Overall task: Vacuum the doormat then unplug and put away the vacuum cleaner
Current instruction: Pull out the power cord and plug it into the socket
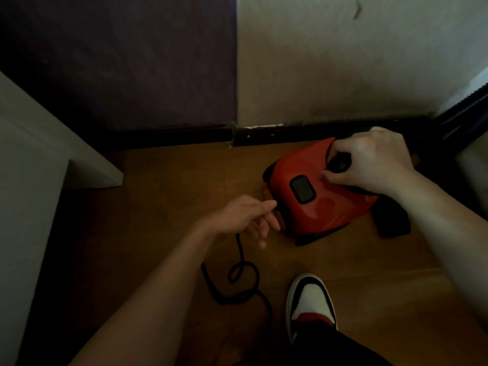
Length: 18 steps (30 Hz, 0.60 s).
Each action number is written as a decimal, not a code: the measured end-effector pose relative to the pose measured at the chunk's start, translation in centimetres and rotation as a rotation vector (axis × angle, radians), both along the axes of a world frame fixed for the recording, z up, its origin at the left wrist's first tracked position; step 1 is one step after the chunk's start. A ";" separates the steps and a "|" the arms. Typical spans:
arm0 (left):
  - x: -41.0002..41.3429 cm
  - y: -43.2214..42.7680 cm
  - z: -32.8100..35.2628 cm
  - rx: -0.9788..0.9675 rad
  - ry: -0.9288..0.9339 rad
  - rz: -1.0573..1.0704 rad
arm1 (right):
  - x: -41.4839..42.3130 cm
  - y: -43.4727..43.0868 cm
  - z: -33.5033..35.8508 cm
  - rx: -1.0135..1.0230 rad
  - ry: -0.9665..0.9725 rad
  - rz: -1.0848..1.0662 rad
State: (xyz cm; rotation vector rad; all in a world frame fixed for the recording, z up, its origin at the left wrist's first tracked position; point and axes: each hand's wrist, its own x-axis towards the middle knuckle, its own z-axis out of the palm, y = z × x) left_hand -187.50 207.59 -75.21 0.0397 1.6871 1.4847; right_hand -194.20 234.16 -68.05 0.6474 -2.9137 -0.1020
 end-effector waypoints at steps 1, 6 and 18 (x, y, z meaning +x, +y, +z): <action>0.1 -0.1 -0.5 0.044 -0.091 -0.004 | 0.0 0.0 0.0 -0.004 -0.005 -0.001; 2.6 1.6 -2.2 0.129 -0.428 -0.082 | -0.1 -0.1 -0.2 -0.011 -0.030 -0.031; 4.6 6.3 -7.3 0.265 -0.551 0.450 | -0.2 0.0 -0.4 -0.010 0.000 -0.019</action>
